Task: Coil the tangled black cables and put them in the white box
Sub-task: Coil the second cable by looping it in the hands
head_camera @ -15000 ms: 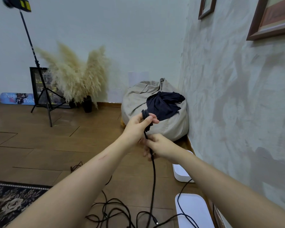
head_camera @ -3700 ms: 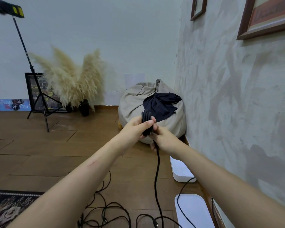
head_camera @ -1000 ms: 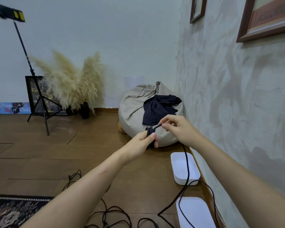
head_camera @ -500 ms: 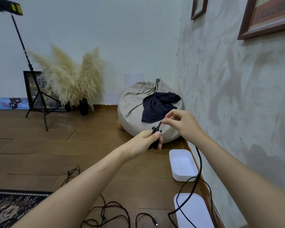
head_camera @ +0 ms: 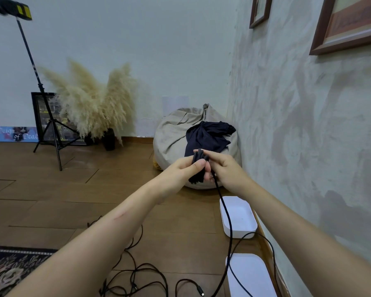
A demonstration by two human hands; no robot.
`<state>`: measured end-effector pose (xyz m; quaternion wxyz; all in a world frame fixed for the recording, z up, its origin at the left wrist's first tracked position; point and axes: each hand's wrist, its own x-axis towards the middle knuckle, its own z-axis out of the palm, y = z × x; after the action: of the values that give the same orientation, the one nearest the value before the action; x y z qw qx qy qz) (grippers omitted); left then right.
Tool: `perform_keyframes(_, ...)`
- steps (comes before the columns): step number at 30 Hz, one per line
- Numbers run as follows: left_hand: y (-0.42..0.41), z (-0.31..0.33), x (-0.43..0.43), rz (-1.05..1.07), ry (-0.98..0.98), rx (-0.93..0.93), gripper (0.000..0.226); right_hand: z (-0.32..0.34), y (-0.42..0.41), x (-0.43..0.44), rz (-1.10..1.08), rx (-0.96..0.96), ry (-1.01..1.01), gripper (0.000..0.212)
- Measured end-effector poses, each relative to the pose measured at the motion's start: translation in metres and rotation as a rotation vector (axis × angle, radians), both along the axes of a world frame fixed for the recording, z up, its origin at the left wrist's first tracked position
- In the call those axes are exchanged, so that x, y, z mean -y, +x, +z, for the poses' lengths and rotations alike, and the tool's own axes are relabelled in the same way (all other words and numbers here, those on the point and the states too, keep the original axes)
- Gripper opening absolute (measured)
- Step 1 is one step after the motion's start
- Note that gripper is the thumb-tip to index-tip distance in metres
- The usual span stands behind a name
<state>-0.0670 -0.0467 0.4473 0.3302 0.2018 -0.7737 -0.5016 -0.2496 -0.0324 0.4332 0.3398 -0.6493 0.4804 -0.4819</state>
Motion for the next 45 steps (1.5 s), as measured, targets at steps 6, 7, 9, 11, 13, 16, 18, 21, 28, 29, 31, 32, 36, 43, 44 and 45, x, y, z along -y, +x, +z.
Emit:
perform_keyframes(6, 0.004, 0.0, 0.008, -0.05, 0.06, -0.049, 0.03, -0.004, 0.014, -0.006, 0.076, -0.017, 0.049, 0.041)
perform_keyframes(7, 0.004, 0.0, 0.009, -0.045, 0.068, -0.057, 0.027, -0.004, 0.016, -0.007, 0.075, -0.034, 0.048, 0.036)
perform_keyframes(9, 0.003, 0.001, 0.01, -0.016, 0.096, -0.102, 0.022, -0.007, 0.021, -0.008, 0.055, -0.061, 0.065, 0.037)
perform_keyframes(11, 0.001, -0.002, 0.014, 0.026, 0.153, -0.158, 0.021, -0.014, 0.026, -0.007, 0.044, -0.091, 0.108, 0.039)
perform_keyframes(13, -0.001, -0.006, 0.02, 0.067, 0.213, -0.208, 0.023, -0.023, 0.032, -0.004, 0.057, -0.115, 0.187, 0.039)
perform_keyframes(16, -0.003, -0.012, 0.025, 0.118, 0.233, -0.217, 0.026, -0.032, 0.039, 0.003, 0.034, -0.193, 0.238, 0.038)
perform_keyframes(18, -0.007, -0.017, 0.025, 0.159, 0.245, -0.227, 0.027, -0.034, 0.041, 0.006, 0.012, -0.24, 0.248, 0.037)
perform_keyframes(21, -0.011, -0.02, 0.027, 0.259, 0.248, -0.276, 0.026, -0.034, 0.041, 0.004, 0.032, -0.257, 0.283, 0.037)
perform_keyframes(28, -0.007, -0.035, 0.044, 0.516, 0.003, -0.159, 0.027, -0.025, 0.044, 0.0, 0.108, -0.426, 0.278, 0.025)
perform_keyframes(29, -0.009, -0.039, 0.045, 0.54, -0.048, -0.113, 0.028, -0.023, 0.042, -0.001, 0.13, -0.387, 0.318, 0.024)
perform_keyframes(31, -0.006, -0.043, 0.051, 0.633, -0.123, -0.035, 0.027, -0.018, 0.036, -0.004, 0.189, -0.204, 0.454, 0.022)
perform_keyframes(32, -0.002, -0.044, 0.054, 0.671, -0.135, -0.022, 0.027, -0.015, 0.033, -0.007, 0.205, -0.138, 0.494, 0.021)
perform_keyframes(36, 0.003, -0.053, 0.058, 0.641, -0.163, 0.105, 0.024, -0.006, 0.025, -0.007, 0.153, -0.482, 0.262, 0.021)
perform_keyframes(43, -0.008, -0.049, 0.04, 0.248, 0.111, 0.191, 0.034, 0.008, 0.003, 0.002, -0.053, -0.925, -0.217, 0.016)
perform_keyframes(44, -0.011, -0.05, 0.039, 0.229, 0.171, 0.207, 0.039, 0.009, -0.003, 0.003, -0.085, -0.878, -0.222, 0.015)
perform_keyframes(45, -0.016, -0.05, 0.038, 0.219, 0.242, 0.22, 0.042, 0.008, -0.007, 0.004, -0.113, -0.831, -0.239, 0.014)
